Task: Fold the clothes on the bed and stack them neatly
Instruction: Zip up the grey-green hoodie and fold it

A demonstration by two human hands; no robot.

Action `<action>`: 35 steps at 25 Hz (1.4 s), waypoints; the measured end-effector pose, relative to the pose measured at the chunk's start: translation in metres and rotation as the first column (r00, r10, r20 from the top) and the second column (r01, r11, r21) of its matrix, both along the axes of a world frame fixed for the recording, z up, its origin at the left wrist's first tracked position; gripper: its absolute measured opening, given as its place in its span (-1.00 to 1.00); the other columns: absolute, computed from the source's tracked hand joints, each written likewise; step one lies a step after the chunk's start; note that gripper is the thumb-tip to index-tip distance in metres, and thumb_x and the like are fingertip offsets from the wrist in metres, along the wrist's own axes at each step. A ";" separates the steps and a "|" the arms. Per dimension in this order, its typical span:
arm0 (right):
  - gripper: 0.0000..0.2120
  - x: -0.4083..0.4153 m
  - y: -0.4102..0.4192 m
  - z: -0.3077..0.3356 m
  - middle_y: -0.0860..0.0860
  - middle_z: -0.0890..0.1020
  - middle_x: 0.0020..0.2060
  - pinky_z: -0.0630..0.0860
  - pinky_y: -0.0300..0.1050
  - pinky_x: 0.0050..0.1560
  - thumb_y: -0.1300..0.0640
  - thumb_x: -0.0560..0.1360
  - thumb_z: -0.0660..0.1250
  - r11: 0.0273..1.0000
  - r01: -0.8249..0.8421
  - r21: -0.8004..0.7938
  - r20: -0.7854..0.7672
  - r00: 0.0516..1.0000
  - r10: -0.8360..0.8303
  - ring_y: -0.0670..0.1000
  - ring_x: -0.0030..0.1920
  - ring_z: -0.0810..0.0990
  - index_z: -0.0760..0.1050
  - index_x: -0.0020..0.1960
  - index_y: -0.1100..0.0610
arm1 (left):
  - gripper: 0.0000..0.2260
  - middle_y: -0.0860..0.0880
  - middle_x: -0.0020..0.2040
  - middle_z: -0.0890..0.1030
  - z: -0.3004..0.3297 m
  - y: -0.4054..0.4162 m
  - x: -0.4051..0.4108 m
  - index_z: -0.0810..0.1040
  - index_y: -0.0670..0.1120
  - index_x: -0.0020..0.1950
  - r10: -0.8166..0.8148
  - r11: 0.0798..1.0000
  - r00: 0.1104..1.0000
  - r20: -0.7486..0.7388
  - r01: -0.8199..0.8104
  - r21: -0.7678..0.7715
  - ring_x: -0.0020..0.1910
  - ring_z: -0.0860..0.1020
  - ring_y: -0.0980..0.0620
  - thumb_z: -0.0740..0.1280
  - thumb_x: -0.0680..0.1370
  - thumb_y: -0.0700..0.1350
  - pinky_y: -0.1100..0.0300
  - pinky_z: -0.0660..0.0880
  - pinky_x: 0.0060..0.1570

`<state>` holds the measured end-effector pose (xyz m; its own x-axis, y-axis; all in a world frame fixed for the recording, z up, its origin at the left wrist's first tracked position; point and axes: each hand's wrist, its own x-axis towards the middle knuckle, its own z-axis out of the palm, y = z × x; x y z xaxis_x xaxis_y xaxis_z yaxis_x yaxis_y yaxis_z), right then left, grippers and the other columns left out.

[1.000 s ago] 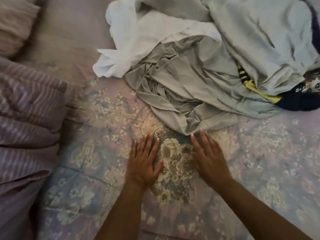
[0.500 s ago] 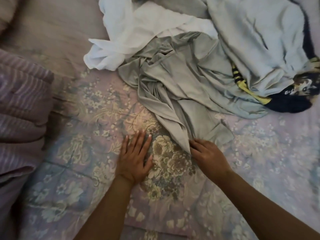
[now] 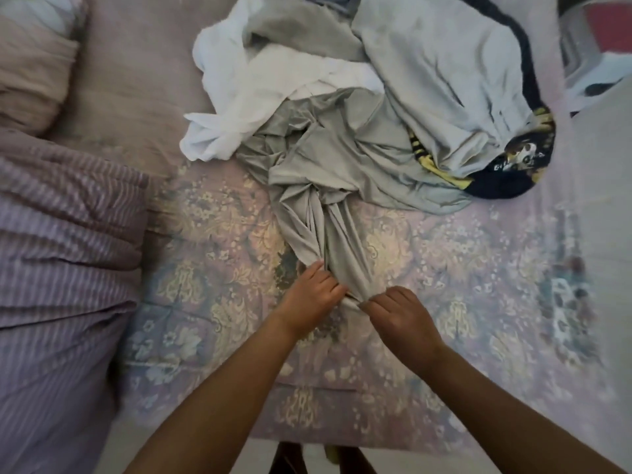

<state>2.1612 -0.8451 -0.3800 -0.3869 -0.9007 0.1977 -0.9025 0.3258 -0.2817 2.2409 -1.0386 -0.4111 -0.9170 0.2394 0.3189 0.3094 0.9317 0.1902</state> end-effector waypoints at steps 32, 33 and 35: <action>-0.82 -0.052 0.044 0.376 0.29 0.65 0.10 0.42 0.12 0.23 0.38 0.57 0.32 0.931 0.360 0.060 0.150 0.919 -0.365 0.29 0.17 0.58 0.63 0.13 0.37 | -0.90 -0.24 -0.16 0.65 0.373 -0.035 0.032 0.59 -0.26 -0.07 0.198 0.966 0.975 -0.098 -0.177 0.188 -0.21 0.61 -0.20 0.46 0.48 -0.25 -0.01 0.50 -0.28; -0.83 -0.057 0.041 0.403 0.29 0.65 0.11 0.42 0.11 0.24 0.35 0.58 0.33 0.928 0.373 0.023 0.141 0.917 -0.372 0.29 0.18 0.57 0.62 0.12 0.38 | -0.87 -0.26 -0.11 0.65 0.395 -0.038 0.023 0.60 -0.29 -0.05 0.239 0.953 0.968 -0.072 -0.220 0.206 -0.14 0.62 -0.22 0.45 0.50 -0.23 -0.05 0.50 -0.18; -0.84 -0.062 0.038 0.457 0.28 0.65 0.09 0.41 0.09 0.19 0.28 0.59 0.36 0.922 0.386 -0.034 0.138 0.916 -0.378 0.28 0.16 0.56 0.61 0.09 0.38 | -0.80 -0.30 -0.06 0.64 0.441 -0.045 0.004 0.60 -0.32 0.00 0.310 0.928 0.949 -0.064 -0.287 0.238 -0.06 0.61 -0.26 0.47 0.53 -0.18 -0.09 0.46 -0.06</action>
<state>2.0995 -0.8072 0.0772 -0.7240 -0.6677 0.1731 -0.6686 0.6176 -0.4141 2.2453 -1.0839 0.0295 -0.8964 -0.1280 0.4243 0.0512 0.9211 0.3861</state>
